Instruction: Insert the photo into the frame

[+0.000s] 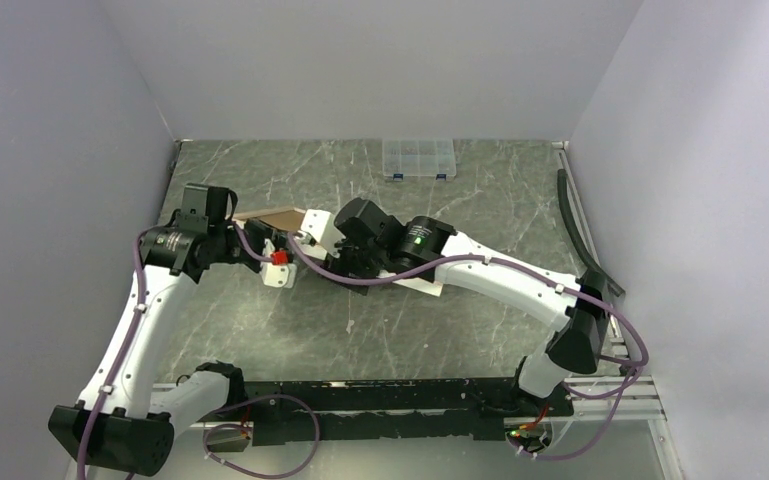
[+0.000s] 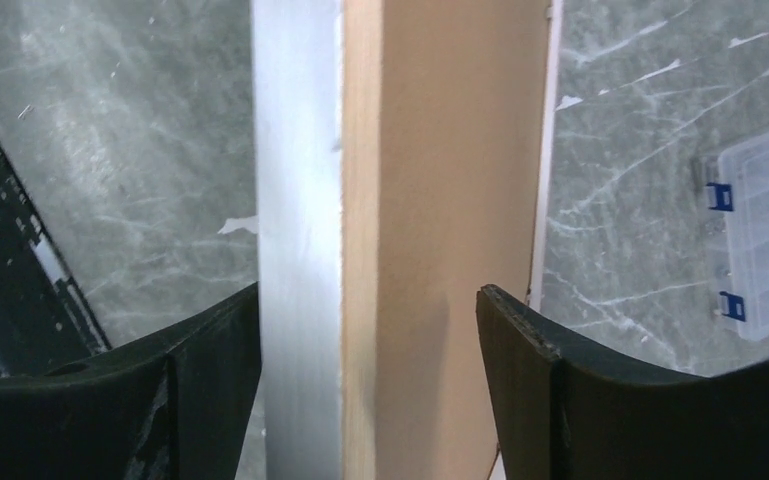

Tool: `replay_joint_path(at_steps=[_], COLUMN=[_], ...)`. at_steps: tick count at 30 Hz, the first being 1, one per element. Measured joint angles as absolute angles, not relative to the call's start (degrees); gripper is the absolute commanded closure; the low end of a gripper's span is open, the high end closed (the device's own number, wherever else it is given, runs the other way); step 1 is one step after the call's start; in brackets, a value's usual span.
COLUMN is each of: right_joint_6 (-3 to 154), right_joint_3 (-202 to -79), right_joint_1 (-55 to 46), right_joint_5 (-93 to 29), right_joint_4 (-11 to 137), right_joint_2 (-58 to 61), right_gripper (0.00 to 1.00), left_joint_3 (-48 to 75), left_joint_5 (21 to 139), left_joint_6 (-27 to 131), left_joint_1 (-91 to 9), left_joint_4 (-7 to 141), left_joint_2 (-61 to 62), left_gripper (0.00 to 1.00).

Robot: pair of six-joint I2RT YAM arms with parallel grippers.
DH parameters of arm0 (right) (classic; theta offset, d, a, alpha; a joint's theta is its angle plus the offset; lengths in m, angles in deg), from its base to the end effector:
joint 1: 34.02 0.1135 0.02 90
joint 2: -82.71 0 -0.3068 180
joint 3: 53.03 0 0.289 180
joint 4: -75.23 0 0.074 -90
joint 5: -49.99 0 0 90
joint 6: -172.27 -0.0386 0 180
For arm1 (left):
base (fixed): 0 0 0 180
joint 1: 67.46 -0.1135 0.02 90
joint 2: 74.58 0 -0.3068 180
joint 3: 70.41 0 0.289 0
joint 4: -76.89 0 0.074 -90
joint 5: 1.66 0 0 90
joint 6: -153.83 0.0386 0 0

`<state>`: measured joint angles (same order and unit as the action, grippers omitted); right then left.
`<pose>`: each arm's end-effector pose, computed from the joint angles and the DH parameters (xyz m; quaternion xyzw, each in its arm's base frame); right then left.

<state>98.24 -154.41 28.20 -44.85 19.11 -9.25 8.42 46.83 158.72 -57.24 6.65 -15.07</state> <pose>0.1859 0.3459 0.3856 -0.5735 0.7305 0.1087 0.3544 0.1942 -0.0610 0.3936 0.7717 0.4417 -0.0362 0.4561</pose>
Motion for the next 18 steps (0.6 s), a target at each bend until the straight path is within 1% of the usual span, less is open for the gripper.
replay_joint_path(at_steps=[4, 5, 7, 9, 11, 12, 13, 14, 16, 17, 18], right_joint_6=[98.65, 98.72, 99.13, 100.75, 100.92, 100.64, 100.60, 100.46, 99.61, 99.15, 98.67], right_joint_3=[-154.46, -154.55, -154.87, -155.03, -155.03, -155.14, -155.53, -155.81, -156.10, -156.38, -156.88], right_joint_1=[28.16, 28.09, 28.05, 28.37, 28.88, 28.77, 28.40, 28.11, 27.78, 27.54, 27.28], right_joint_5=[-46.27, -46.53, -46.71, -45.77, -45.59, -46.05, -45.96, -45.66, -45.83, -45.92, -45.85], right_joint_4=[22.58, 23.13, 23.52, 23.28, 22.96, 23.13, 23.11, 22.89, 23.04, 22.91, 22.67], right_joint_2=[-9.95, -10.26, -10.74, -10.98, -11.05, -11.05, -11.05, -11.05, -11.22, -11.35, -11.48], right_gripper=[0.38, 0.43, 0.58, 0.68, 0.73, 0.74, 0.75, 0.77, 0.78, 0.78, 0.79], left_joint_3=[8.33, 8.33, 8.16, 7.92, 7.85, 7.79, 7.63, 7.46, 7.48, 7.48, 7.50], left_joint_5=[46.81, 46.81, 46.89, 47.09, 47.24, 47.22, 47.22, 46.74, 45.93, 45.67, 45.54], left_joint_6=[158.17, 158.00, 157.69, 157.78, 157.82, 157.50, 157.13, 156.54, 155.57, 154.83, 154.48], left_joint_1=[-57.24, -57.24, -57.24, -57.24, -57.24, -57.24, -57.24, -57.29, -57.31, -57.31, -57.31], left_joint_4=[6.43, 6.41, 6.56, 7.15, 7.72, 7.48, 7.04, 7.68, 8.97, 9.45, 9.82], left_joint_2=[-15.51, -15.62, -15.88, -16.21, -16.45, -16.52, -16.65, -16.89, -17.57, -18.13, -18.57], left_gripper=[0.94, 0.94, 0.90, 0.82, 0.71, 0.48, 0.36, 0.30, 0.14, 0.08, 0.06])
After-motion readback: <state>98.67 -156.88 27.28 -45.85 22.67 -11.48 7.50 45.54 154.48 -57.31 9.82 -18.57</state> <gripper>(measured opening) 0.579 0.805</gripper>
